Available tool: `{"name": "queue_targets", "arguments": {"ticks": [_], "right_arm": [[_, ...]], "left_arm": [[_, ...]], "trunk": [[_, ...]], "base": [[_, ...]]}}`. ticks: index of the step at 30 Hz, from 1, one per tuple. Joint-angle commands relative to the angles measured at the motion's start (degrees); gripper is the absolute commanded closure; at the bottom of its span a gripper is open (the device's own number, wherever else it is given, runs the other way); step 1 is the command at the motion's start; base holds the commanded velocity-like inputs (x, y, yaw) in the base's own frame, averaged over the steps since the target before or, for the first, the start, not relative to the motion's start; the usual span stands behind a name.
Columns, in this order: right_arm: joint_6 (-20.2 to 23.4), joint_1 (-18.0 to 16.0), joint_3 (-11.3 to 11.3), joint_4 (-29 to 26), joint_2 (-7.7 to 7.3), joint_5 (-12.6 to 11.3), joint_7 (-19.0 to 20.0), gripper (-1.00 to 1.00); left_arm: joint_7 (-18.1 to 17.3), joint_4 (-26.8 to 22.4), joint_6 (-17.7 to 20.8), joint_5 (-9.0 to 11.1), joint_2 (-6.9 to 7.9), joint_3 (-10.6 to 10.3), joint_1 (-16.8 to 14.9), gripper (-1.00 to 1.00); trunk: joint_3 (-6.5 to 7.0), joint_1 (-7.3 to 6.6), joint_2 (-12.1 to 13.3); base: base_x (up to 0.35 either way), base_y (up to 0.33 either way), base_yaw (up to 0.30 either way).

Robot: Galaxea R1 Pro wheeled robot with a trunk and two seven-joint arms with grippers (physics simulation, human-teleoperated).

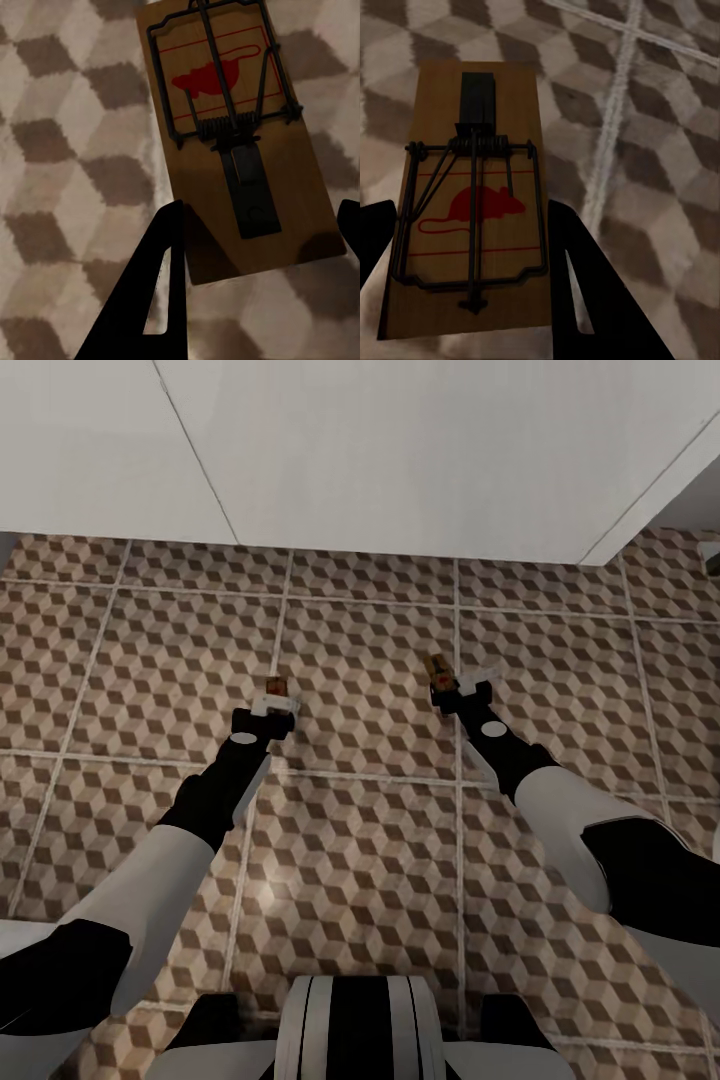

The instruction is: Take the four mousetraps from the cabinet in the bathroom and place them on the bathroom floor. Make sure all four end up on the same floor surface, and ensure that at least two of them are either under or directly next to the same bathroom sink.

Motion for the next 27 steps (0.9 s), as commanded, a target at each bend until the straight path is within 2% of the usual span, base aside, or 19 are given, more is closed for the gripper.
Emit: {"name": "queue_targets", "arguments": {"ticks": [1,7,19,27], "right_arm": [[-0.11,-0.04,0.17,0.08,-0.01,0.4,-0.38,1.0],[-0.07,-0.04,0.13,0.08,-0.11,0.44,-0.39,1.0],[0.01,-0.04,0.17,0.31,-0.12,0.48,-0.48,1.0],[0.02,-0.04,0.17,0.43,-0.16,0.48,-0.53,1.0]], "left_arm": [[0.37,-0.07,0.34,-0.12,0.03,-0.21,-0.02,1.0],[0.37,-0.27,0.38,-0.12,0.06,-0.24,-0.02,1.0],[0.37,-0.07,0.39,-0.04,0.05,-0.24,-0.02,1.0],[0.37,-0.14,0.33,-0.11,0.11,-0.24,-0.02,1.0]], "trunk": [[-0.03,0.01,-0.01],[-0.03,0.01,-0.01],[-0.03,0.01,-0.01],[-0.03,0.01,-0.01]], "base": [[0.078,0.0,0.0],[0.052,0.0,0.0],[0.223,0.0,0.0],[0.037,0.0,0.0]]}}
